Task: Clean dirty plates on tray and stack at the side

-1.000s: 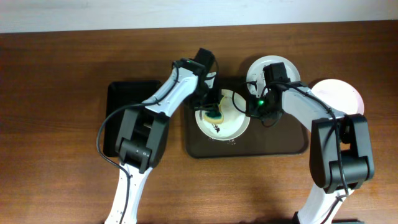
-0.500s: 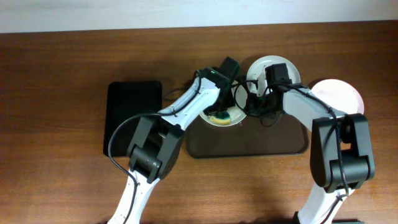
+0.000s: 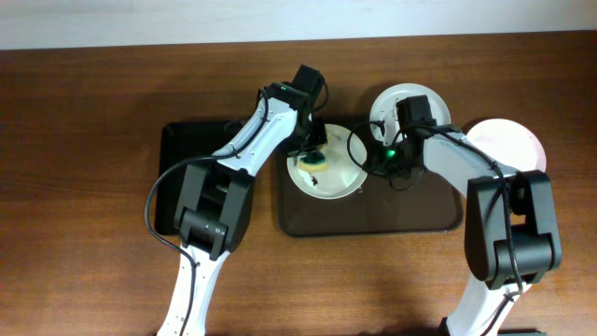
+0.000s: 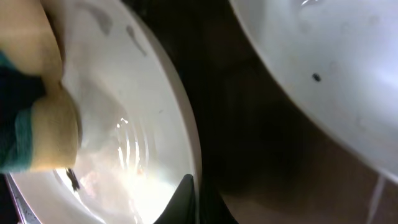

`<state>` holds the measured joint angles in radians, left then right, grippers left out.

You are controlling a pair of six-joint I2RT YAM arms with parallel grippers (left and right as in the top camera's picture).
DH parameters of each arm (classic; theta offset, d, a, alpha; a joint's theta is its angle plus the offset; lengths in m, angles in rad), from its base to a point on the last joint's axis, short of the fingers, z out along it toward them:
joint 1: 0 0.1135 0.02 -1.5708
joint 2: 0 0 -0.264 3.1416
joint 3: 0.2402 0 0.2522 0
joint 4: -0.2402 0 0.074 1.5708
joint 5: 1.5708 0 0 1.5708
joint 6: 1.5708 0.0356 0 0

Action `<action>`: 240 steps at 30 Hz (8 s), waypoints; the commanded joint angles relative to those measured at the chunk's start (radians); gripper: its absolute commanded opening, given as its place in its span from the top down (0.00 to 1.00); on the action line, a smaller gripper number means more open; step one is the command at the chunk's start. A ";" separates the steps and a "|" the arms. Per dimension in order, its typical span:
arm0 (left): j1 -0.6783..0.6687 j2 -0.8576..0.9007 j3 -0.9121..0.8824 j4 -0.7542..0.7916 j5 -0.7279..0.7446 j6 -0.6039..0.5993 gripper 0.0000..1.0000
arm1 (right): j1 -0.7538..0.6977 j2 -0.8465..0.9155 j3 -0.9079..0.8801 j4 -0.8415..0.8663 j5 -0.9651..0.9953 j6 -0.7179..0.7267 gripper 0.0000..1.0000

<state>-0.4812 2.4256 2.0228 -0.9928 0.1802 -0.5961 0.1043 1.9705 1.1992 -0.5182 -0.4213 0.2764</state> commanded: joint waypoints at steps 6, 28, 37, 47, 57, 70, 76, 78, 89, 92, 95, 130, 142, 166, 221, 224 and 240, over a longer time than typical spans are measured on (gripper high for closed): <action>-0.010 0.078 -0.045 -0.063 0.269 0.600 1.00 | 0.000 0.034 -0.031 -0.019 0.040 -0.037 0.96; 0.041 -0.227 -0.058 -0.016 -0.046 0.059 1.00 | 0.001 0.034 -0.031 0.104 0.059 -0.033 0.96; -0.130 -0.227 -0.545 0.343 0.008 -0.129 1.00 | 0.001 0.051 -0.032 0.100 0.058 -0.033 0.96; -0.048 -0.230 -0.556 0.649 -0.274 0.211 1.00 | 0.001 0.051 -0.032 0.091 0.054 -0.036 0.96; 0.191 -0.231 0.097 0.071 -0.060 0.351 1.00 | 0.016 0.019 0.003 -0.024 0.001 -0.078 0.96; 0.260 -0.231 0.138 -0.042 0.007 0.351 1.00 | 0.350 -0.542 0.052 -0.455 1.258 0.096 0.96; 0.260 -0.231 0.138 -0.042 0.007 0.351 1.00 | 0.394 -0.404 0.052 -0.489 1.374 0.096 0.96; 0.260 -0.231 0.138 -0.043 0.007 0.351 1.00 | 0.394 -0.334 0.052 -0.489 1.367 0.100 0.96; 0.260 -0.231 0.138 -0.049 -0.004 0.351 1.00 | 0.683 -0.301 0.052 -0.407 1.217 0.099 0.96; 0.260 -0.231 0.138 -0.049 -0.004 0.351 1.00 | 0.712 -0.304 0.058 -0.383 1.077 0.099 0.96; 0.260 -0.231 0.138 -0.049 -0.004 0.351 1.00 | 0.554 -0.348 0.159 -0.385 0.637 -0.010 0.96; 0.260 -0.231 0.138 -0.065 -0.004 0.351 1.00 | -0.702 -0.166 0.194 -0.299 0.548 0.064 0.96; 0.255 -0.231 0.138 -0.104 -0.004 0.351 1.00 | -0.267 -0.031 0.193 -0.306 0.332 -0.111 0.57; 0.255 -0.231 0.138 -0.093 -0.020 0.340 1.00 | 0.093 0.011 0.093 -0.393 0.245 -0.063 0.83; -0.119 -0.067 -0.259 0.407 0.670 0.366 1.00 | -0.100 -0.027 -0.040 -0.138 0.011 -0.076 0.96; -0.111 -0.067 -0.254 0.431 0.353 0.242 1.00 | -0.100 -0.027 -0.040 -0.155 0.010 -0.076 0.96; -0.120 -0.068 -0.195 0.098 0.661 0.575 1.00 | -0.100 -0.027 -0.040 -0.147 0.010 -0.076 0.96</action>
<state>-0.5797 2.3287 1.8492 -0.8917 0.4053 -0.2302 0.0055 1.9354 1.1694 -0.6670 -0.4347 0.2016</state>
